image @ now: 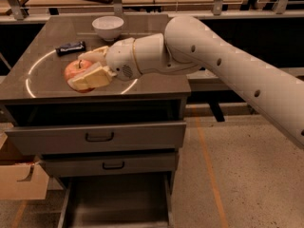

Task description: Place apple into bottom drawer

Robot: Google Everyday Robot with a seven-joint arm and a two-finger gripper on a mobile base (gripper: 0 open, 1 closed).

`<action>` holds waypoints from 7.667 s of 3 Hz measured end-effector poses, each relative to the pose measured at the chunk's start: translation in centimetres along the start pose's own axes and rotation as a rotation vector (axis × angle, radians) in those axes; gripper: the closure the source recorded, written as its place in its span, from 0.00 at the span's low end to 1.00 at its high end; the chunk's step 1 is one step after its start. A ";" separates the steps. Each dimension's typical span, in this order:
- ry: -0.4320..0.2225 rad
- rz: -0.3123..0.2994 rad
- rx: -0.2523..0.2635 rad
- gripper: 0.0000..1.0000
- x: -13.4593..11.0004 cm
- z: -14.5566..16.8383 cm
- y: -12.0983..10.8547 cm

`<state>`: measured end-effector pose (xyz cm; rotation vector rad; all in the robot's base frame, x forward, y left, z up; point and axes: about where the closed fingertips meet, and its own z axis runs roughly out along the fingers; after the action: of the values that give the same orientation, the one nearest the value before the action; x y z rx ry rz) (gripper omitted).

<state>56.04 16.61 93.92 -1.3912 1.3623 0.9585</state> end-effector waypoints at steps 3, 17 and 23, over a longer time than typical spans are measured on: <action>0.046 0.021 -0.011 1.00 6.9 4.1 11.9; 0.386 0.201 0.235 1.00 54.4 11.5 12.4; 0.244 0.323 0.333 0.86 72.6 16.0 7.6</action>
Offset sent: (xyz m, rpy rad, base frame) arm -0.1393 0.0312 -0.0977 -0.0086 0.0740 0.0024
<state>55.38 13.19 19.24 -1.0779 1.8777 0.7333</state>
